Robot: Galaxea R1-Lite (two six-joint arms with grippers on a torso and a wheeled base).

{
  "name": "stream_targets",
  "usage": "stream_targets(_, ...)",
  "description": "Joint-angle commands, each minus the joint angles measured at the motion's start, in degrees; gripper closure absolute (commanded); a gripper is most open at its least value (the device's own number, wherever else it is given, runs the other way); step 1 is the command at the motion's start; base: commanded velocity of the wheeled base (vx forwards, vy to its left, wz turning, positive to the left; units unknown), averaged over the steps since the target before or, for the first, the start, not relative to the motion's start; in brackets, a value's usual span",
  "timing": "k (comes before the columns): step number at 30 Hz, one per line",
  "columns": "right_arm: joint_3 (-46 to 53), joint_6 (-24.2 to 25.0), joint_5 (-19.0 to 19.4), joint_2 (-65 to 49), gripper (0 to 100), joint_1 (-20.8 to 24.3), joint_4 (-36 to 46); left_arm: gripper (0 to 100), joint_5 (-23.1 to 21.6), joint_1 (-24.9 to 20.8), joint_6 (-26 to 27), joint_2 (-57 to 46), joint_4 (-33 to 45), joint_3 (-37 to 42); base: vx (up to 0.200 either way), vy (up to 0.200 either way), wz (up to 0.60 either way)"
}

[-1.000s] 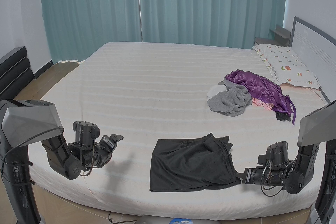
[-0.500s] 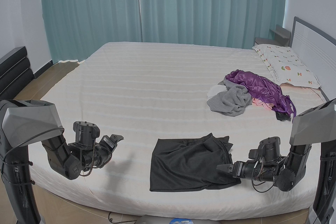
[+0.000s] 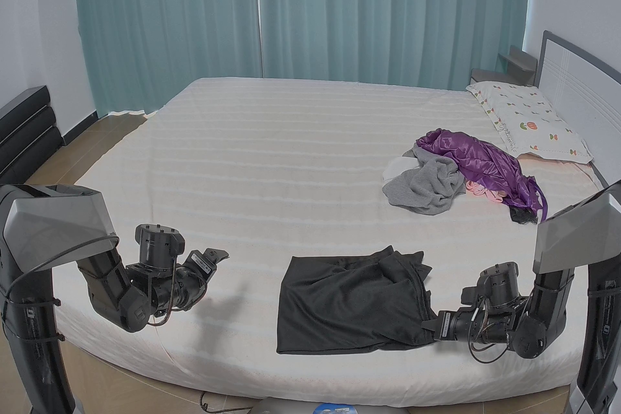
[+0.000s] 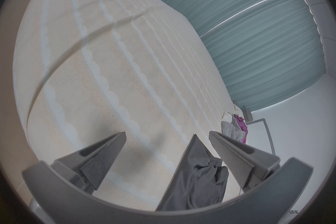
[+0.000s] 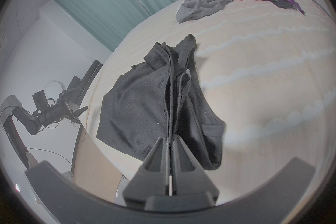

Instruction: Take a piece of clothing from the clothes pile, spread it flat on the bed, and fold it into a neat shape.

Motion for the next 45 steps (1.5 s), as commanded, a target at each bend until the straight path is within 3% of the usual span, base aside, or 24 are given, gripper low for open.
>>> stream_targets(1,2.4,-0.1,0.1,-2.3,100,-1.4,-0.1,0,0.0,0.0,0.0,0.1,0.0,-0.1,0.000,0.000,0.00)
stream_targets(13,5.0,-1.9,0.1,-2.1,100,-3.6,-0.1,0,0.0,0.0,0.0,0.1,0.0,0.0,0.000,0.000,0.00)
stream_targets(14,5.0,-1.9,0.2,-2.1,0,-3.6,-0.1,0,0.0,0.0,0.0,0.1,0.0,-0.1,0.000,0.000,0.00)
stream_targets(23,-0.3,0.7,0.8,-4.6,0,-3.5,-0.8,0,0.0,0.0,0.0,0.1,0.0,0.0,0.000,0.000,0.00)
stream_targets(27,-9.5,7.1,0.8,-2.8,0,-3.1,0.4,0,0.1,0.0,0.0,0.1,0.0,0.0,0.000,0.000,0.00)
stream_targets(36,-30.1,8.7,0.8,6.2,0,-3.6,9.1,0,0.2,0.0,-0.1,0.0,0.0,0.1,0.000,0.000,0.00)
stream_targets(41,-36.3,13.3,2.5,8.2,0,-3.5,11.2,0,0.2,0.0,0.0,0.0,0.0,0.2,0.000,0.000,0.00)
stream_targets(45,-36.6,13.4,3.1,8.2,0,-3.5,12.4,0,0.2,0.0,0.0,0.0,0.0,0.2,0.000,0.000,0.00)
